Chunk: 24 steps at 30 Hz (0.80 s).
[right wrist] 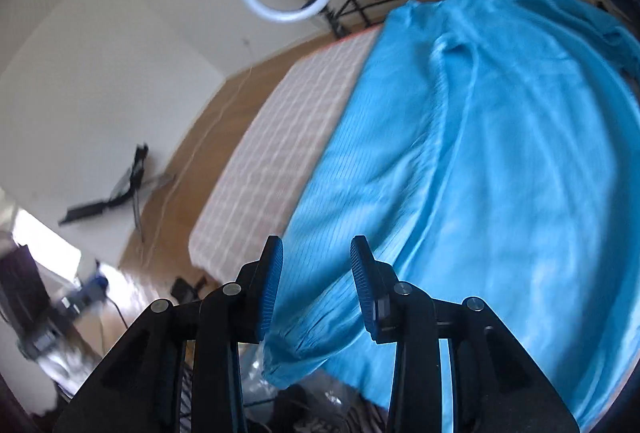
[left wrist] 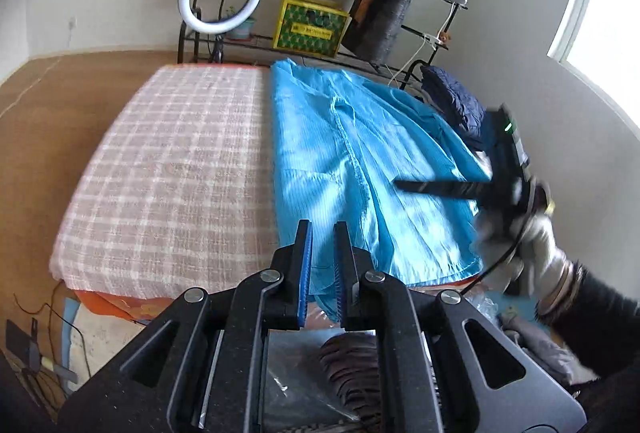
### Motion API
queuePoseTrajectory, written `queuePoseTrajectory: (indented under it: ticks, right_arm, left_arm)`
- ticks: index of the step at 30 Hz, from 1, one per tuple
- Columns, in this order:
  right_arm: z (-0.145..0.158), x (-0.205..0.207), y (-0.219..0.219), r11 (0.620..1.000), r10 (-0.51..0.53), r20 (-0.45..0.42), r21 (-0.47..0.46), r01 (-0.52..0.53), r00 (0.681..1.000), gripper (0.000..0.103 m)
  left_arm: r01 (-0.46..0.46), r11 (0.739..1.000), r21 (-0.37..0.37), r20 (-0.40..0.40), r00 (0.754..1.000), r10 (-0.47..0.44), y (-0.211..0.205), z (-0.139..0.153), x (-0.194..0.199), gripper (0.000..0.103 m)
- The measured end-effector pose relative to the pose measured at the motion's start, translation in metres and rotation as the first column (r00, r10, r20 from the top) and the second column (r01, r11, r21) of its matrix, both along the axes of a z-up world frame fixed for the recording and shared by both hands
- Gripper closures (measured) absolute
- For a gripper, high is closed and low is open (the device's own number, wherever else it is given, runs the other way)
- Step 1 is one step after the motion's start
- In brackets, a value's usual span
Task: Fold large clothes
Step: 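Open the right gripper and release the folded edge onto the shirt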
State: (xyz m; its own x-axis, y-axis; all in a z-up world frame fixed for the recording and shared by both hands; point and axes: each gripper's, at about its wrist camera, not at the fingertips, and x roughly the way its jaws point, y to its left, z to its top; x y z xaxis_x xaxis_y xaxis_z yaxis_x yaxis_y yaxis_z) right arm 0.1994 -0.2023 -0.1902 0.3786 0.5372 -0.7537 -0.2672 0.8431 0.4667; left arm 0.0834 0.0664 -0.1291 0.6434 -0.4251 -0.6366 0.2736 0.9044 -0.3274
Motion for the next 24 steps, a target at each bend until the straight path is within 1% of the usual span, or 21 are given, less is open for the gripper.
queuePoseTrajectory:
  ticks: [2,4,5,7,8,11,13,15,18,19,20,21,22,24]
  right_arm:
    - [-0.024,-0.003,0.016,0.999,0.024,-0.039,-0.041,-0.025,0.999,0.068]
    - [-0.046,-0.010,0.023,0.995,0.047,-0.082,-0.088,-0.055,0.996,0.068]
    - [-0.057,-0.014,0.024,0.988,0.055,-0.099,-0.140,-0.069,0.994,0.068]
    - [-0.070,-0.024,0.020,0.961,0.045,-0.097,-0.268,-0.070,0.994,0.069]
    - [-0.071,-0.029,0.016,0.956,0.045,-0.079,-0.284,-0.066,0.996,0.072]
    - [-0.068,-0.038,-0.002,0.969,-0.005,-0.075,-0.248,-0.014,0.997,0.072]
    - [-0.058,-0.048,-0.012,0.983,-0.024,-0.051,-0.181,0.014,0.998,0.071]
    - [-0.045,-0.060,-0.025,0.990,-0.041,-0.021,-0.136,0.038,0.999,0.071]
    - [-0.024,-0.081,-0.051,0.988,-0.072,0.051,-0.135,0.078,0.996,0.070]
    - [-0.018,-0.088,-0.062,0.986,-0.088,0.072,-0.139,0.097,0.994,0.067]
    - [-0.013,-0.095,-0.074,0.983,-0.108,0.088,-0.141,0.120,0.990,0.059]
    - [-0.009,-0.101,-0.085,0.979,-0.132,0.104,-0.142,0.146,0.986,0.056]
    - [-0.005,-0.106,-0.100,0.974,-0.162,0.124,-0.141,0.179,0.979,0.054]
    - [0.001,-0.113,-0.130,0.958,-0.223,0.148,-0.147,0.245,0.963,0.054]
  left_arm:
    - [0.018,1.000,-0.002,-0.040,0.999,-0.018,-0.006,-0.013,0.010,0.095]
    - [0.038,0.999,0.009,-0.081,0.996,-0.037,-0.014,-0.029,0.021,0.095]
    - [0.043,0.999,0.011,-0.104,0.994,-0.042,-0.018,-0.036,0.024,0.095]
    - [0.056,0.998,0.003,-0.147,0.988,-0.055,-0.024,-0.049,0.031,0.095]
    - [0.063,0.998,-0.002,-0.167,0.984,-0.063,-0.029,-0.057,0.036,0.095]
    - [0.082,0.997,0.004,-0.206,0.975,-0.080,-0.042,-0.074,0.047,0.095]
    - [0.090,0.996,-0.002,-0.222,0.971,-0.088,-0.051,-0.081,0.051,0.095]
    - [0.095,0.995,-0.013,-0.223,0.970,-0.096,-0.061,-0.084,0.051,0.095]
    - [0.109,0.994,-0.016,-0.197,0.974,-0.110,-0.079,-0.081,0.046,0.095]
    - [0.116,0.993,-0.017,-0.188,0.975,-0.117,-0.087,-0.080,0.044,0.095]
    - [0.124,0.992,-0.024,-0.180,0.976,-0.127,-0.094,-0.077,0.042,0.095]
    - [0.133,0.991,-0.030,-0.171,0.976,-0.136,-0.100,-0.075,0.041,0.095]
    - [0.139,0.990,-0.034,-0.164,0.976,-0.142,-0.107,-0.072,0.040,0.095]
    - [0.146,0.988,-0.040,-0.151,0.977,-0.151,-0.123,-0.066,0.035,0.094]
